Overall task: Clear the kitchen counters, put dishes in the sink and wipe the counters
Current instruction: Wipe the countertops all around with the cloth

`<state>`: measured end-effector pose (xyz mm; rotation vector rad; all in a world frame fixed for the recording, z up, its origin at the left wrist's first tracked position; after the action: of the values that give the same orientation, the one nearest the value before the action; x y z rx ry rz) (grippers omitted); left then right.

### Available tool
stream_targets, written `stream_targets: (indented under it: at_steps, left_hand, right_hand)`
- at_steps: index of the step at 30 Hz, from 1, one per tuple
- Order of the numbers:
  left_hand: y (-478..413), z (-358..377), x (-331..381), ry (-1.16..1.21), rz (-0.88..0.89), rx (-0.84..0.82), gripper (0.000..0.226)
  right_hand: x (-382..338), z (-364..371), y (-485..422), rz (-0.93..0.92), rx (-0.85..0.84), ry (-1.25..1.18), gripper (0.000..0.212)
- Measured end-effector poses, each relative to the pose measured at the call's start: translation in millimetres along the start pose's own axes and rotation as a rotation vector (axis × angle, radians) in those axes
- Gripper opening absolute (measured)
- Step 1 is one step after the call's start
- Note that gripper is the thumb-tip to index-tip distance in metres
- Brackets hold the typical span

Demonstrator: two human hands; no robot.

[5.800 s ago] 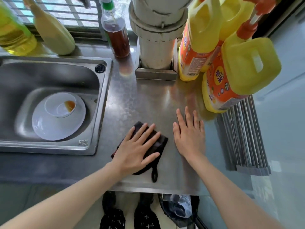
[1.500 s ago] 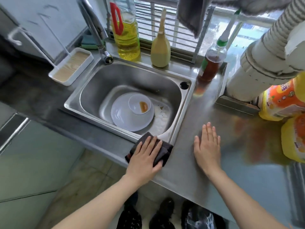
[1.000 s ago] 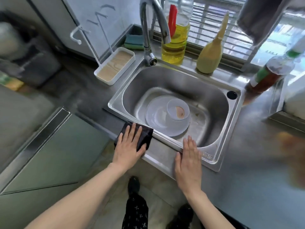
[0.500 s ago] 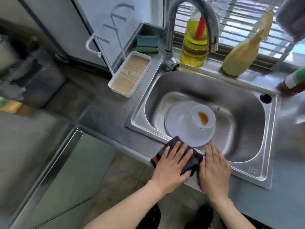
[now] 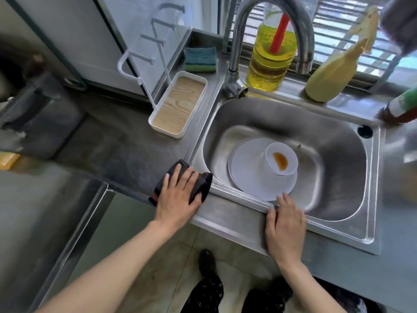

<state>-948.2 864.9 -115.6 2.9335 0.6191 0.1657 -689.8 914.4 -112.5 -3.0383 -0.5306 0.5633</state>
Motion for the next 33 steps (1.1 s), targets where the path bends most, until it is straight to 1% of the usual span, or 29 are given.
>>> stream_targets:
  at_steps: [2, 4, 7, 9, 11, 15, 17, 20, 24, 28, 33]
  left_hand:
    - [7.1, 0.7, 24.9, 0.049, 0.041, -0.014, 0.057]
    - [16.2, 3.7, 59.2, 0.044, 0.135, -0.038, 0.057]
    - [15.1, 7.0, 92.1, 0.088, 0.176, -0.074, 0.055]
    - [9.8, 8.3, 97.1, 0.069, 0.222, -0.091, 0.054]
    - [3.3, 6.6, 82.7, 0.030, 0.252, -0.069, 0.055]
    - [-12.5, 0.0, 15.0, -0.025, 0.081, 0.007, 0.061]
    - [-13.3, -1.6, -0.3, -0.035, 0.043, 0.010, 0.062]
    - [-19.6, -2.1, 4.5, 0.023, 0.020, -0.020, 0.064]
    - [-60.2, -9.4, 21.7, 0.003, 0.071, -0.057, 0.072]
    - [-111.4, -11.3, 39.4, -0.107, 0.071, -0.036, 0.067]
    - [-168.9, -18.2, 53.4, -0.003, 0.070, -0.003, 0.063]
  right_hand:
    - [-14.2, 10.5, -0.9, 0.005, -0.051, 0.030, 0.048]
    - [-17.3, 15.7, -1.8, 0.023, -0.077, 0.057, 0.049]
    - [-14.8, 17.2, -2.0, 0.028, -0.094, 0.086, 0.051]
    - [-15.3, 16.9, -3.5, 0.023, -0.109, 0.098, 0.051]
    - [-16.0, 17.3, -4.4, 0.029, -0.132, 0.101, 0.051]
    - [-16.0, 17.2, -4.3, 0.030, -0.161, 0.096, 0.051]
    - [-17.1, 16.2, -4.7, 0.024, -0.164, 0.095, 0.051]
    - [-16.0, 16.5, -4.5, 0.023, -0.161, 0.101, 0.051]
    - [-14.8, 19.2, -4.5, 0.001, -0.155, 0.114, 0.051]
    - [-13.6, 20.3, -3.6, -0.002, -0.127, 0.094, 0.052]
    - [-11.3, 21.1, -6.4, -0.008, -0.050, 0.074, 0.052]
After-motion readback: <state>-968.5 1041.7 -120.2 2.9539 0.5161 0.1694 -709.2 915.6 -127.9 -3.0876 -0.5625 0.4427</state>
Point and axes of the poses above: each hand's wrist, its own y-axis away from the middle knuckle, its own z-axis out of the palm, x = y × z, the point moved 6 cm from there along -y, towards the middle knuckle, and after that the axes turned 12 degrees about -z, right-handed, at the moved point
